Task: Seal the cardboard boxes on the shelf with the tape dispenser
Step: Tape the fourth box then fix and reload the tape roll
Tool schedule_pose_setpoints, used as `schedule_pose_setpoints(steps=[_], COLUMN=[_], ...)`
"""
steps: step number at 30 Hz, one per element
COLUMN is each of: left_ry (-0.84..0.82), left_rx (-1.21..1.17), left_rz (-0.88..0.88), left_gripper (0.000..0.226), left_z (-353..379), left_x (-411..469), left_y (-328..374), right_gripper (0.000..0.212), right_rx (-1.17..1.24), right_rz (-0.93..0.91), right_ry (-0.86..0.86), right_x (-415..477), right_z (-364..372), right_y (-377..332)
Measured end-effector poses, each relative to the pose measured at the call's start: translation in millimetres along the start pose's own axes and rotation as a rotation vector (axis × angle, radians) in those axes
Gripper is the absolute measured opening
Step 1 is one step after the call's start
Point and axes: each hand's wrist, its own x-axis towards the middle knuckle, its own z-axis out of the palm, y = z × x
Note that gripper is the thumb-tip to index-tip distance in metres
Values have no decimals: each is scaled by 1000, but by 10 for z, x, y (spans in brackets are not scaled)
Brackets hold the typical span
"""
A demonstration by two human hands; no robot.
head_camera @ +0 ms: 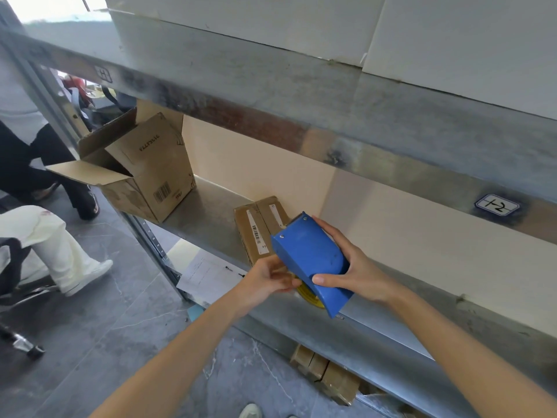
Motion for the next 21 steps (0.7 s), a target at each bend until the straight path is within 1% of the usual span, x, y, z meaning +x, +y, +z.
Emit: schedule_pose_setpoints(steps=[5, 9, 15, 19, 21], left_ry=[0, 35, 69, 76, 86], left_rx=[23, 10, -22, -116, -130], left_rz=[29, 42, -12, -57, -59], left_gripper=[40, 27, 19, 23, 33], left_z=[-1, 1, -5, -19, -19], left_x=[2, -31, -72, -33, -24], left_y=[-3, 54, 67, 29, 23], right_gripper=[95, 96, 94, 91, 92], right_rx=[50, 80, 97, 29, -30], right_rz=[9, 17, 22, 10, -15], right_ry=[32, 43, -31, -44, -58], right_x=[4, -13, -45, -25, -18], right_z=[-22, -56, -49, -14, 5], right_y=[8, 14, -4, -43, -53])
